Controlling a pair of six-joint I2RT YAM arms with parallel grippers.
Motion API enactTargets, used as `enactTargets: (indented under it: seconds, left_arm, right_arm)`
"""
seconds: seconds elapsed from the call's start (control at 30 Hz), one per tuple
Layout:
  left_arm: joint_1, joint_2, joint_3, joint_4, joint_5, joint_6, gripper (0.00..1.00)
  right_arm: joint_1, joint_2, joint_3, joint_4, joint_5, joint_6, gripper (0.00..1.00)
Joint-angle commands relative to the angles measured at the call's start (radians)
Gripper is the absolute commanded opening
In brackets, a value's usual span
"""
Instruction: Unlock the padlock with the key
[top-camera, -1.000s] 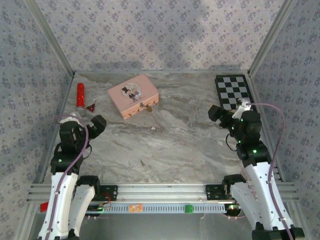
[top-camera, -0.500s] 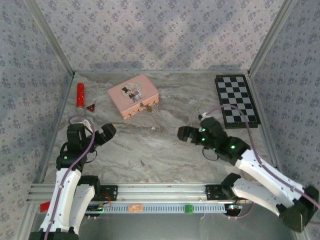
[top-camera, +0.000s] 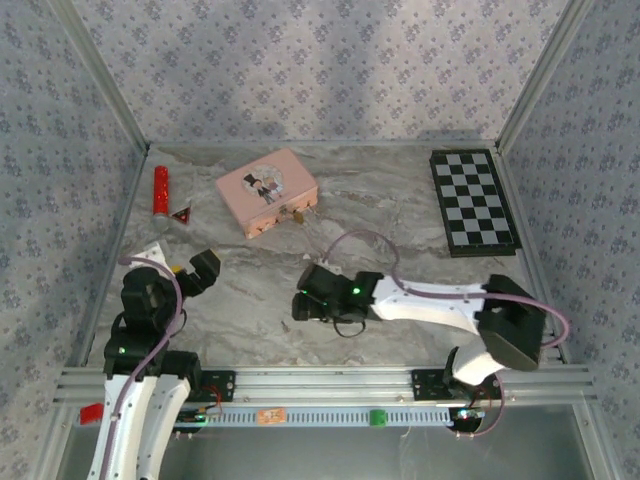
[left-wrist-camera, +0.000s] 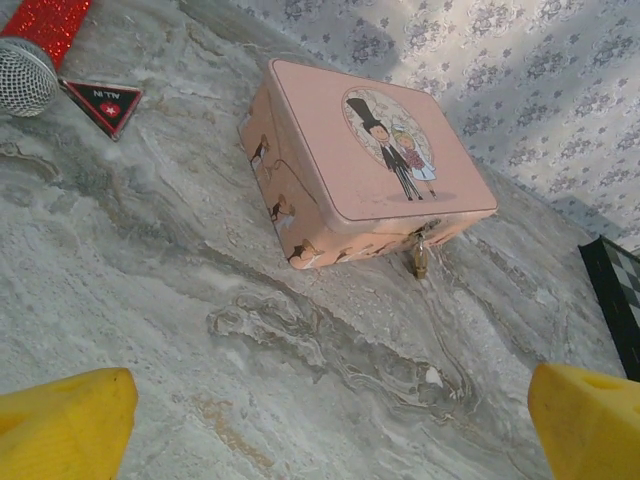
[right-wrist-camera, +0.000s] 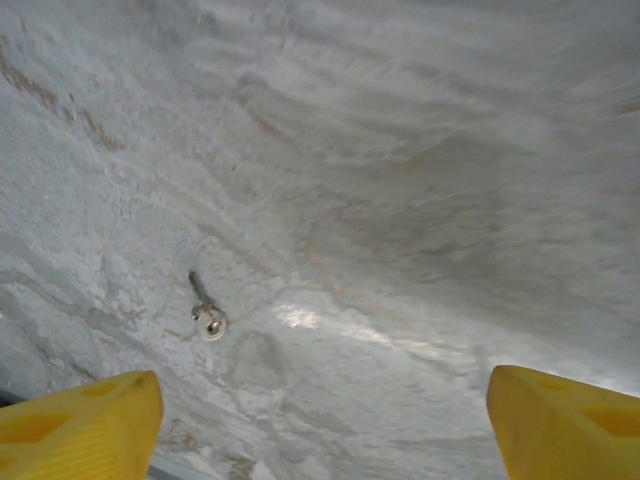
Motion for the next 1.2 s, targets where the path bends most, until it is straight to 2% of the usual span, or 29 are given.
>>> enactTargets:
  seconds: [0.0, 0.23, 0.47, 0.9, 1.17]
  left_arm:
    - [-0.025, -0.03, 0.005, -0.018, -0.059, 0.011, 1.0]
    - [-0.057, -0.071, 0.007, -0.029, -0.097, 0.01, 1.0]
    - [-0.085, -0.093, 0.005, -0.029, -0.11, 0.01, 1.0]
    - [-0.099, -0.115, -0.005, -0.023, -0.117, 0.007, 1.0]
    - [-0.102, -0.114, -0.006, -0.02, -0.115, 0.007, 1.0]
  right_arm:
    - [0.023, 0.109, 0.134, -0.091, -0.081, 0.026, 0.79]
    - [0.05, 0.319, 0.336, -0.214, -0.174, 0.0, 0.6]
    - [0.047, 0.411, 0.407, -0.262, -0.221, -0.005, 0.45]
    - [0.033, 0.454, 0.43, -0.278, -0.234, -0.002, 0.3]
    - [0.023, 0.465, 0.45, -0.312, -0.203, -0.007, 0.28]
